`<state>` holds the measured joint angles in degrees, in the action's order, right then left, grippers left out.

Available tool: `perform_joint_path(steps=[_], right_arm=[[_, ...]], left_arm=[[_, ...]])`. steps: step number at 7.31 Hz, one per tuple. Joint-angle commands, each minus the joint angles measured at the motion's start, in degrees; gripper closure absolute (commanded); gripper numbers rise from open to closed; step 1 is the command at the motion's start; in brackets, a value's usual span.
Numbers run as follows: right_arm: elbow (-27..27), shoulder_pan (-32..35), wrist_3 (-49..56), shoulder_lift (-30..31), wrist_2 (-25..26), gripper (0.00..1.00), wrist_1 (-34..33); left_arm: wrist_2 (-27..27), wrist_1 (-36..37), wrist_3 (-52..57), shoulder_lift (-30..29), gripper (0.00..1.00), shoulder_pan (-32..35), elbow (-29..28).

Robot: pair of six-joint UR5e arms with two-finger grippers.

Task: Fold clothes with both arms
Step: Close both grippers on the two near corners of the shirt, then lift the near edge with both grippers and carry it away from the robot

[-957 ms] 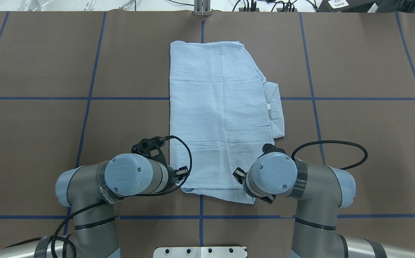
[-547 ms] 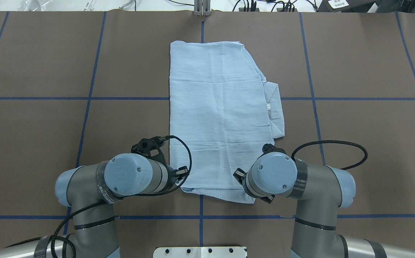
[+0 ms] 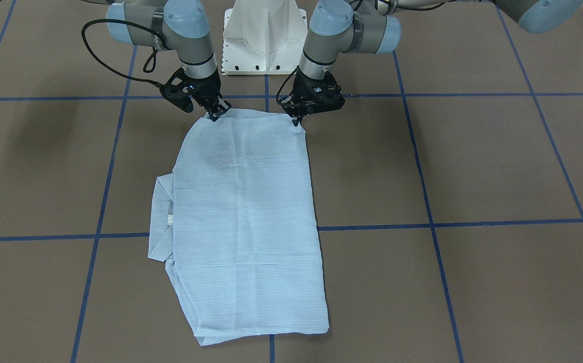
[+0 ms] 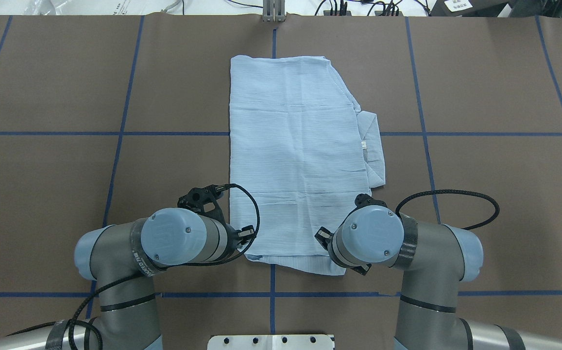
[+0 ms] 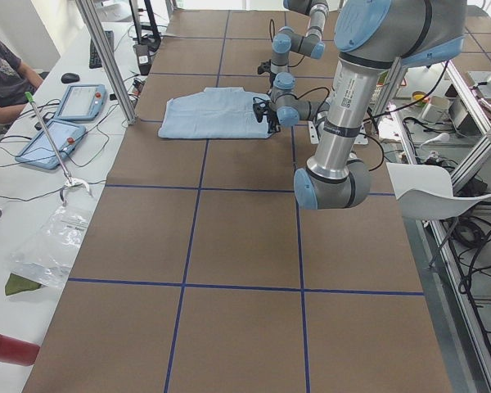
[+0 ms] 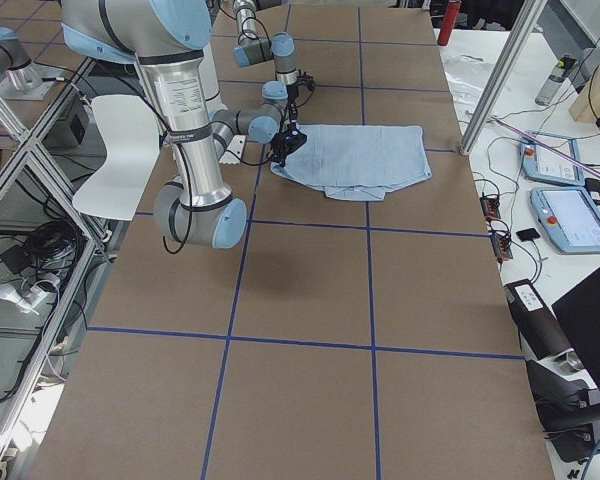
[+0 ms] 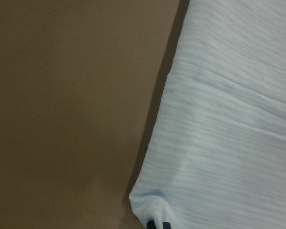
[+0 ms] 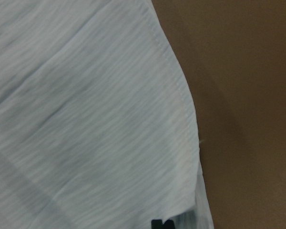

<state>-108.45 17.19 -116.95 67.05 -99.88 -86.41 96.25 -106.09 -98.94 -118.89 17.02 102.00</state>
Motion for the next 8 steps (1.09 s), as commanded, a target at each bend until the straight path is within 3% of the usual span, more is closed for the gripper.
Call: perform_joint_path(steps=[1,6,8], right_arm=[[-2.64,0.56,0.49,0.88,-0.75,1.00,0.02],[-7.29,0.04,2.34,3.00,-1.98,1.00,0.02],[-11.50,-0.40,2.34,3.87,-4.87,1.00,-0.16]], left_arm=[[0.16,0.27,0.15,0.58,1.00,0.12,1.17],[0.34,13.70,0.50,1.38,1.00,-0.76,13.73],[0.34,14.51,0.41,1.38,1.00,-2.33,14.80]])
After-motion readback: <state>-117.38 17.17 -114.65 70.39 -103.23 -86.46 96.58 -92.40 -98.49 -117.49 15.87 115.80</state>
